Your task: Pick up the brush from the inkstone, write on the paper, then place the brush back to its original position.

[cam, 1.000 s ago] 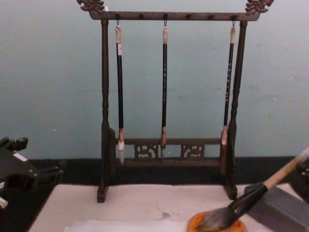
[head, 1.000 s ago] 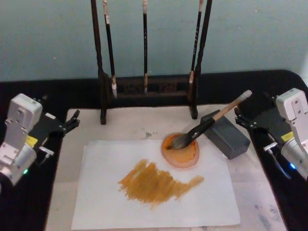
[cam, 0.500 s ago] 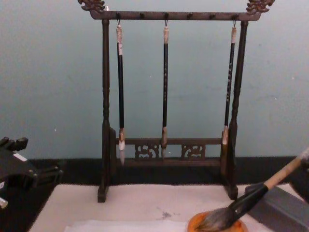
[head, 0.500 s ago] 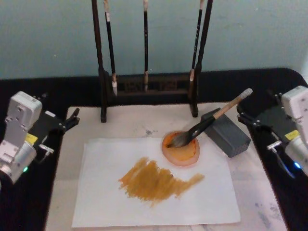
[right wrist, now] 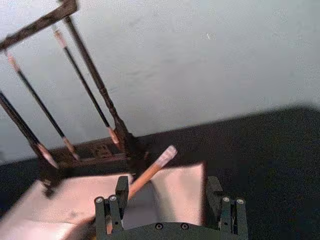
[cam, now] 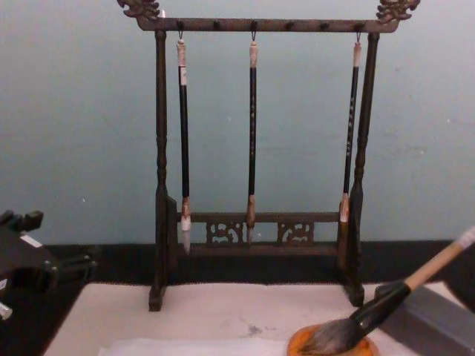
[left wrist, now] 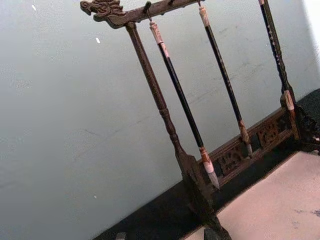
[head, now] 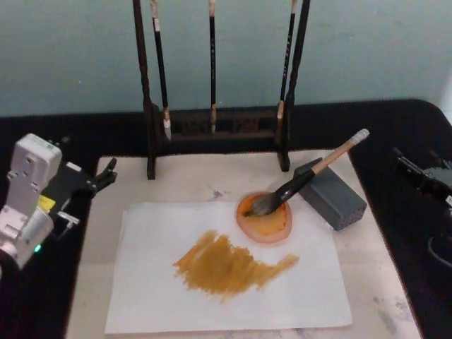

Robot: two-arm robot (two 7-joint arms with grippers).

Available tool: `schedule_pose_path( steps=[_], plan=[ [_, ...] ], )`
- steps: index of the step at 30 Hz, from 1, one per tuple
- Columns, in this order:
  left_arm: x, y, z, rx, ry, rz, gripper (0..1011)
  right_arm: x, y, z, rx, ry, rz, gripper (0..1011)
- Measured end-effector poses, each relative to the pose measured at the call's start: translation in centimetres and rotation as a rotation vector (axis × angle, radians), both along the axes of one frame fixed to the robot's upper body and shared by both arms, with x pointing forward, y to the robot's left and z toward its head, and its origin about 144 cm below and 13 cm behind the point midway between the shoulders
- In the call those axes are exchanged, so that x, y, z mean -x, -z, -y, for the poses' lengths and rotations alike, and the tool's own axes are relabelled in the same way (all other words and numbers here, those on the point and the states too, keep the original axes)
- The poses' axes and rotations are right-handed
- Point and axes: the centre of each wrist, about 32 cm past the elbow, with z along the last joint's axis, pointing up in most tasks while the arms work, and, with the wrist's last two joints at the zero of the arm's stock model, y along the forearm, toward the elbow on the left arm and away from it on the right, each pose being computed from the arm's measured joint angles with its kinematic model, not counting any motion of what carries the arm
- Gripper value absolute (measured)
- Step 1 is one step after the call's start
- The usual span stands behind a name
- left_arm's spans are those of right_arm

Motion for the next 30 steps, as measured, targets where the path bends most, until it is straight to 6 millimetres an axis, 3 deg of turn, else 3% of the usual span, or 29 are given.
schedule_pose_path(
  steps=[5, 12, 18, 30],
  plan=[
    [0.0, 0.0, 0.0, 0.0, 0.0, 0.0, 1010, -0.9, 0.2, 0.1, -0.244, -0.004, -0.131, 1000],
    [0.0, 0.0, 0.0, 0.0, 0.0, 0.0, 1010, -3.3, 0.9, -0.5, -0.456, -0.024, -0.243, 1000],
    [0.0, 0.0, 0.0, 0.0, 0.0, 0.0, 1010, -5.5, 1.7, -1.7, -0.568, -0.03, -0.295, 1000],
    [0.0, 0.0, 0.0, 0.0, 0.0, 0.0, 1010, -8.9, 3.4, -3.7, -0.628, -0.011, -0.295, 1000]
  ],
)
